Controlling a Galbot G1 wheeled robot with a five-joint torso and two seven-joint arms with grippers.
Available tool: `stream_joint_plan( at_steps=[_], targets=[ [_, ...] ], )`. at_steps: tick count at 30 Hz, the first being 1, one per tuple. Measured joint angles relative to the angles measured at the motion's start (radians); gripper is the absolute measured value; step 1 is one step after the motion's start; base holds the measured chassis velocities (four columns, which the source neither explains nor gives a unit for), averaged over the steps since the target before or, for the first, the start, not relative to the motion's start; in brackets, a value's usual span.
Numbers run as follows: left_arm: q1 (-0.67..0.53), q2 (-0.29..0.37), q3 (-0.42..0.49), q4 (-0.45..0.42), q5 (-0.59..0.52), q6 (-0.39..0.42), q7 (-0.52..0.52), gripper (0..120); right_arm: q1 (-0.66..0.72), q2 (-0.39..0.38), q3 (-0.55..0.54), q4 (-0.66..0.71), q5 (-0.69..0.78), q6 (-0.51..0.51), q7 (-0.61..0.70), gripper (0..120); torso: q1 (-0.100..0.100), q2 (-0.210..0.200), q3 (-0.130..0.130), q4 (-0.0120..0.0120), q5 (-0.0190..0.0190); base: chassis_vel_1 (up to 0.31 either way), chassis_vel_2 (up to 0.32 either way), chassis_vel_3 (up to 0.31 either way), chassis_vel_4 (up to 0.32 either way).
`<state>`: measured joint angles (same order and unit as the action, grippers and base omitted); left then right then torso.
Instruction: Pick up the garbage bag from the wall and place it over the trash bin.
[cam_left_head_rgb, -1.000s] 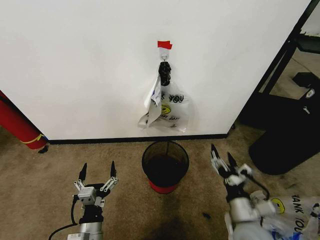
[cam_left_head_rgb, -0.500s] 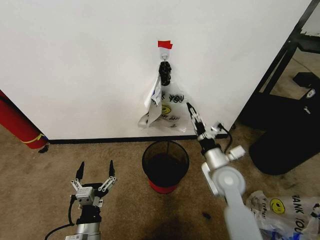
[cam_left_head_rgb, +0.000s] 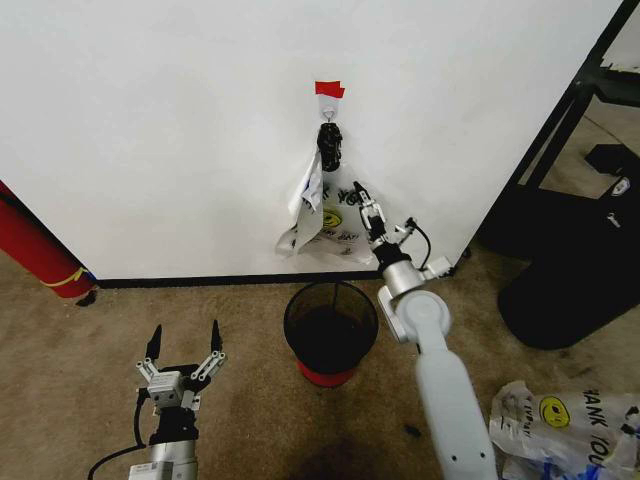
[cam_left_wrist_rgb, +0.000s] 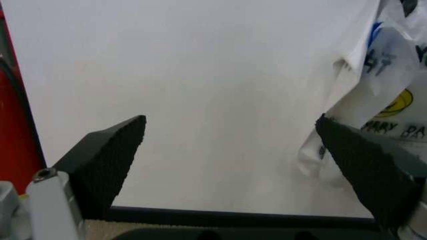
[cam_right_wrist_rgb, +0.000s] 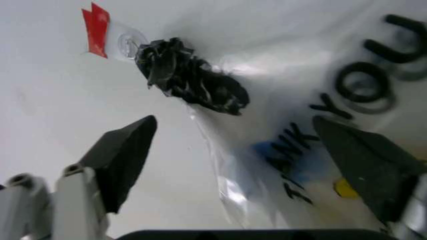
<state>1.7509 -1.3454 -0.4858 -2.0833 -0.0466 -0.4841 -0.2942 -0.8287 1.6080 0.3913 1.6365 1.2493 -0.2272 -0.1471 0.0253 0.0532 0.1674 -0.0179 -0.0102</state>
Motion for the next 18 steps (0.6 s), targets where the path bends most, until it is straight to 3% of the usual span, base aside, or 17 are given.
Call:
stream_joint_plan(
  at_steps=[13, 18],
  targets=[
    [0.027, -0.011, -0.032, -0.011, -0.011, -0.010, -0.008, 100, 0.118, 0.000, -0.019, -0.120, -0.052, 0.001, -0.015, 81, 0.000, 0.000, 0.000, -0.0001, 0.0002, 0.000, 0.000, 0.000, 0.000],
    [0.021, -0.008, -0.029, -0.010, -0.018, -0.010, -0.009, 100, 0.131, 0.002, -0.014, -0.137, -0.064, 0.003, -0.017, 70, 0.000, 0.000, 0.000, -0.0004, 0.0001, 0.000, 0.000, 0.000, 0.000]
  ],
)
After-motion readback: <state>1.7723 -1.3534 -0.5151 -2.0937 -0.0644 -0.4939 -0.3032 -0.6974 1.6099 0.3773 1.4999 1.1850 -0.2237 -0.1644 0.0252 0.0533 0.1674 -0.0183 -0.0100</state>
